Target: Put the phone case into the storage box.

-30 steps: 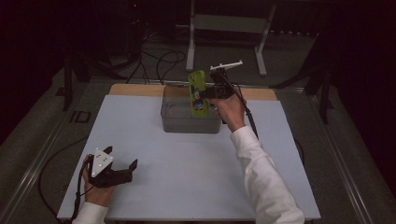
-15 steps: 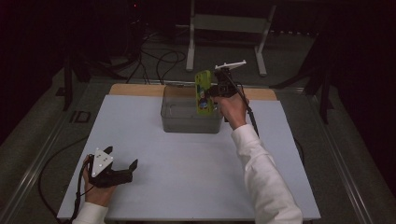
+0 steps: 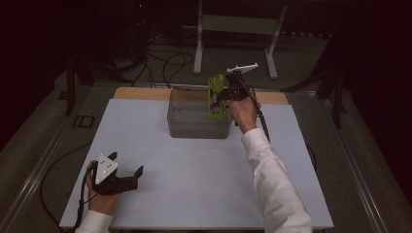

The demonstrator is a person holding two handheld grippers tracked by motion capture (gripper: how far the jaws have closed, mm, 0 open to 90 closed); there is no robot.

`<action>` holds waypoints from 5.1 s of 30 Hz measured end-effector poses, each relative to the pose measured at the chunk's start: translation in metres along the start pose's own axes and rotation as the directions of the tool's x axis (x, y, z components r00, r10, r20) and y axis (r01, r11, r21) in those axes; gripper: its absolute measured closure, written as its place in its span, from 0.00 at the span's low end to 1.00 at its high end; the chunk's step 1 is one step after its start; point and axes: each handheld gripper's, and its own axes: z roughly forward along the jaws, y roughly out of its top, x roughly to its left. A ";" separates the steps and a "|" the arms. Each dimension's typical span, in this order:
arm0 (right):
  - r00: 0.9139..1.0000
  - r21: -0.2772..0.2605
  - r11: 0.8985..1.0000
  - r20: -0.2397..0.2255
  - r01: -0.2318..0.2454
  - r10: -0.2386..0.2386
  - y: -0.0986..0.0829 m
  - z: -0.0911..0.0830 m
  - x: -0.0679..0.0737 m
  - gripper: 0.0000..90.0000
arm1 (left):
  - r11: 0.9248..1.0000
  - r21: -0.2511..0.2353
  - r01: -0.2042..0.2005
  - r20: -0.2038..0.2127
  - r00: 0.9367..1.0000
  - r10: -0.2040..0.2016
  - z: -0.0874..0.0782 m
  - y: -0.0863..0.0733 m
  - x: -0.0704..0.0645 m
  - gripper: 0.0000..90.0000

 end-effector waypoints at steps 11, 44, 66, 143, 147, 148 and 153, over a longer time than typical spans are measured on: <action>0.999 0.017 1.000 0.036 -0.022 0.022 0.001 0.006 -0.007 0.87 | 1.000 0.001 -0.002 0.000 1.000 0.002 0.000 0.000 0.000 0.00; 0.995 0.072 0.997 0.093 -0.037 0.030 -0.003 0.028 -0.014 0.87 | 1.000 -0.004 0.003 -0.001 1.000 -0.003 -0.001 0.000 0.000 0.00; 0.990 0.097 0.993 0.128 -0.066 0.053 -0.005 0.042 -0.018 0.87 | 1.000 -0.012 0.008 -0.004 1.000 -0.008 -0.003 0.000 0.002 0.00; 0.972 0.179 0.973 0.209 -0.142 0.104 -0.009 0.085 -0.030 0.86 | 1.000 -0.010 0.011 0.001 1.000 -0.011 -0.002 0.000 0.003 0.00; 0.971 0.176 0.975 0.217 -0.138 0.098 -0.010 0.086 -0.030 0.86 | 1.000 -0.012 0.010 0.003 1.000 -0.010 -0.002 0.000 0.002 0.00; 0.971 0.176 0.975 0.219 -0.138 0.097 -0.010 0.087 -0.029 0.86 | 1.000 -0.010 0.007 0.003 1.000 -0.007 -0.002 0.000 0.002 0.00; 0.969 0.174 0.974 0.224 -0.142 0.101 -0.010 0.088 -0.029 0.86 | 1.000 -0.008 0.007 0.004 1.000 -0.007 -0.001 -0.001 0.002 0.00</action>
